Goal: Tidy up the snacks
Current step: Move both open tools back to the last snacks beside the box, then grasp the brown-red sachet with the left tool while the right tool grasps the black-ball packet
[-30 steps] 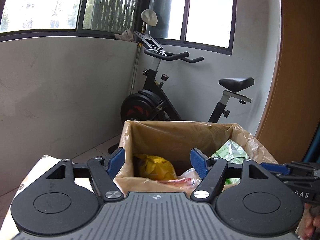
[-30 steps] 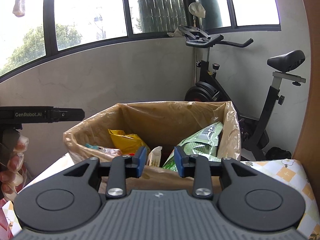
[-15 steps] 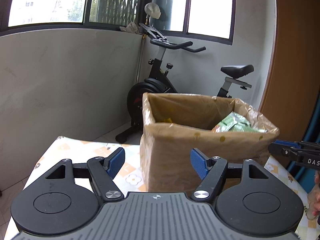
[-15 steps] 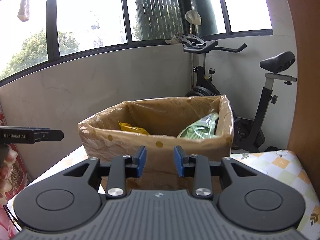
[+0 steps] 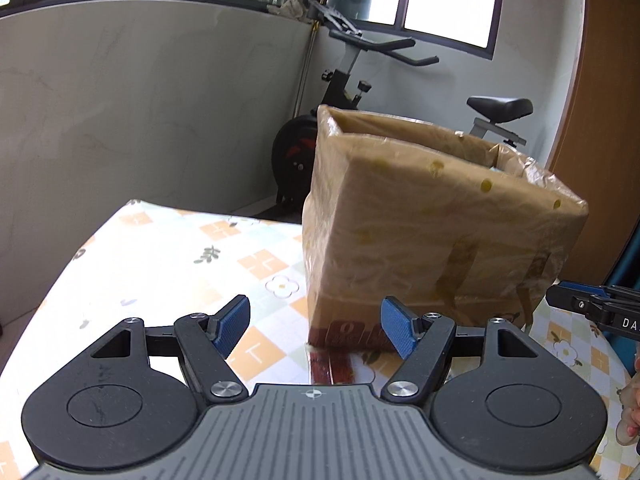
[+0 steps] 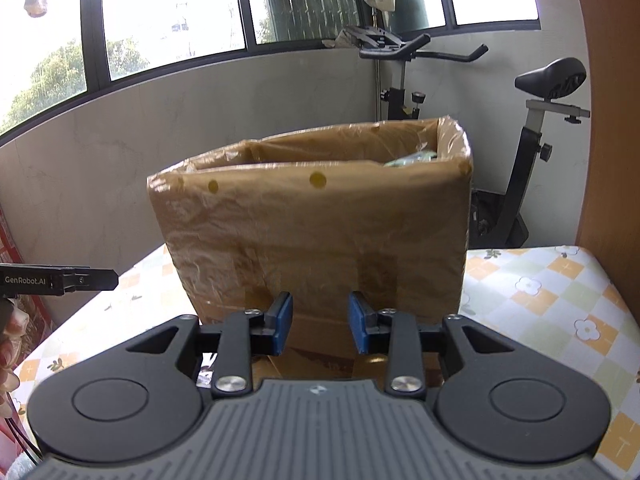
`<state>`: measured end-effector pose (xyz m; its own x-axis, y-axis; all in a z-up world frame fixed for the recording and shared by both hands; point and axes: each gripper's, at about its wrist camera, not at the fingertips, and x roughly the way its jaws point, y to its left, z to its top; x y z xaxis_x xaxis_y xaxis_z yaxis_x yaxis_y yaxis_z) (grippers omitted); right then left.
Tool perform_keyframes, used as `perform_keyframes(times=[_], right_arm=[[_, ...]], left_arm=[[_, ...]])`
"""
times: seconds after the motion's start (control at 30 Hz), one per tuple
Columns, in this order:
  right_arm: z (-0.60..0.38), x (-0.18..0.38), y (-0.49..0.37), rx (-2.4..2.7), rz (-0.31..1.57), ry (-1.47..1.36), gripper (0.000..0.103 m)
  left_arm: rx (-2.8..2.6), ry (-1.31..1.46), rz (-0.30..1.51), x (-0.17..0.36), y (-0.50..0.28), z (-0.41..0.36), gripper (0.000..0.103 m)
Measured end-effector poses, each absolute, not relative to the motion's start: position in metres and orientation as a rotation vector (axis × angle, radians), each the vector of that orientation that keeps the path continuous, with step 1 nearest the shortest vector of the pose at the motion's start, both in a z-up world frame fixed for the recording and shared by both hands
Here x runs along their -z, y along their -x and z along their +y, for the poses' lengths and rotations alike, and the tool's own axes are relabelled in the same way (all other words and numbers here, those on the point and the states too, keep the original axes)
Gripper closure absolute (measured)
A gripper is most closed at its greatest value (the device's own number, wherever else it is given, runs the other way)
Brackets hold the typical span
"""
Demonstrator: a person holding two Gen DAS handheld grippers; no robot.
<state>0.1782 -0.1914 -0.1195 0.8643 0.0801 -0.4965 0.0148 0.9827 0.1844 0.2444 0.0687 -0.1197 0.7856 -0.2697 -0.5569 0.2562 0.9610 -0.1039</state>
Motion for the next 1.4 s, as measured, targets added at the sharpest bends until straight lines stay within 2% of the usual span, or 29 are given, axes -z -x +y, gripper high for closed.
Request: perform_keyframes(times=[0.27, 0.53, 0.7, 0.93, 1.0, 1.17, 1.33, 1.4], right_arm=[[-0.18, 0.155, -0.196, -0.078, 0.636, -0.203, 0.068], [-0.155, 0.194, -0.207, -0.155, 0.769, -0.121, 0.057], [-0.148, 0.207, -0.203, -0.182, 0.808, -0.053, 0.046], [-0.137, 0.225, -0.214, -0.21, 0.894, -0.002, 0.041], [-0.132, 0.227, -0.22, -0.22, 0.895, 0.012, 0.034], [-0.117, 0.226, -0.238, -0.264, 0.882, 0.117, 0.024], [-0.108, 0.23, -0.256, -0.297, 0.883, 0.19, 0.021], [-0.105, 0.232, -0.261, -0.301, 0.885, 0.221, 0.017]], left_arm=[[0.26, 0.035, 0.664, 0.144, -0.25, 0.078, 0.028], [0.251, 0.037, 0.712, 0.167, -0.25, 0.081, 0.028], [0.257, 0.039, 0.735, 0.176, -0.25, 0.079, 0.028], [0.269, 0.04, 0.745, 0.181, -0.246, 0.074, 0.028], [0.27, 0.04, 0.747, 0.182, -0.245, 0.074, 0.028], [0.268, 0.042, 0.755, 0.183, -0.245, 0.075, 0.028], [0.264, 0.044, 0.766, 0.186, -0.246, 0.076, 0.028], [0.262, 0.044, 0.768, 0.186, -0.246, 0.077, 0.028]])
